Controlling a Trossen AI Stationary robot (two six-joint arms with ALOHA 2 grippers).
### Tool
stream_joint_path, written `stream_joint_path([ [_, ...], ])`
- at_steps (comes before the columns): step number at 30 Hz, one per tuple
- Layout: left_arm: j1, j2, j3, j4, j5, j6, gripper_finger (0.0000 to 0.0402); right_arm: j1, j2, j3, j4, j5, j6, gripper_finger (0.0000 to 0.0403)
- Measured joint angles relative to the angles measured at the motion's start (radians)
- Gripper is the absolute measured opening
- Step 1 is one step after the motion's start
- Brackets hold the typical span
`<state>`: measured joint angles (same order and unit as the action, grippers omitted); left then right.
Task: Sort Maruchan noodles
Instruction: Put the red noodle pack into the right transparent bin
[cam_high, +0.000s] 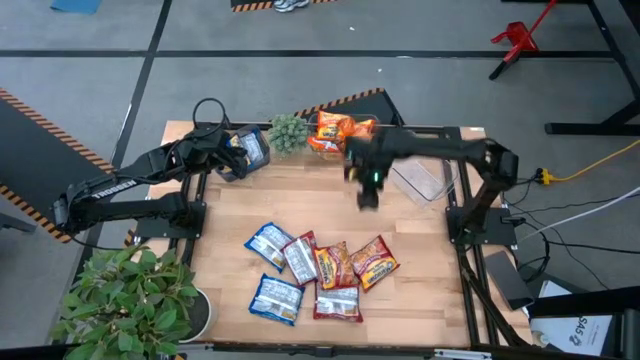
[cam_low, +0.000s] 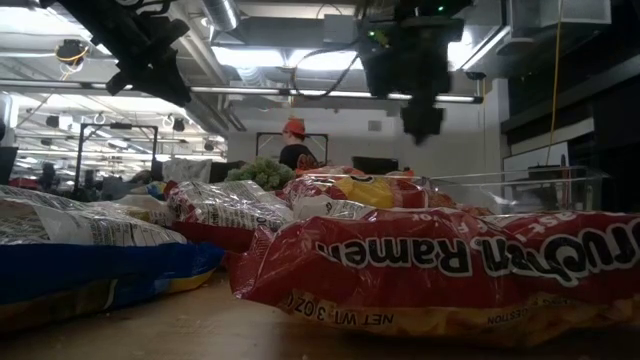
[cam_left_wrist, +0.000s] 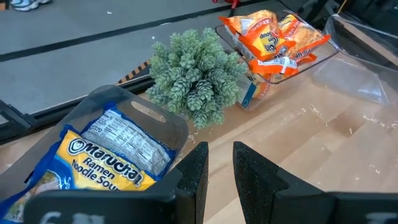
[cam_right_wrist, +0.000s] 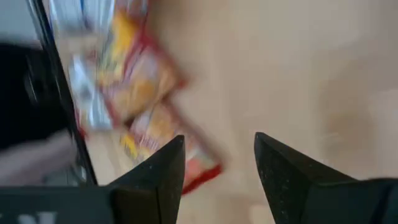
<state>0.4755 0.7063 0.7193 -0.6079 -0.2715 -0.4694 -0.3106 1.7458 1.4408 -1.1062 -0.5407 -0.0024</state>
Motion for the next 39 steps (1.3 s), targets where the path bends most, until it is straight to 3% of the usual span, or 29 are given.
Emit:
stream_joint_path([
  [9,0.0,0.0,0.0,0.0,0.028,0.046,0.0069,0.355,0.002,-0.264,0.016,0.191,0.281,0.0196],
  [19,0.0,0.0,0.0,0.003,0.029,0.063,0.0069,0.523,0.002,-0.412,0.298,0.22,0.713,0.0366],
  [24,0.0,0.0,0.0,0.003,0.029,0.063,0.0069,0.541,0.0,-0.465,0.441,0.212,0.845,0.0395],
  [28,0.0,0.0,0.0,0.002,0.029,0.063,0.0069,0.539,-0.005,-0.495,0.496,0.228,0.927,0.0368],
  [31,0.0,0.0,0.0,0.002,0.029,0.062,0.0069,0.54,-0.004,-0.495,0.503,0.26,0.926,0.0322],
  [39,0.0,0.0,0.0,0.001,0.026,0.061,0.0069,0.539,-0.009,-0.495,0.523,0.256,0.91,0.0109],
])
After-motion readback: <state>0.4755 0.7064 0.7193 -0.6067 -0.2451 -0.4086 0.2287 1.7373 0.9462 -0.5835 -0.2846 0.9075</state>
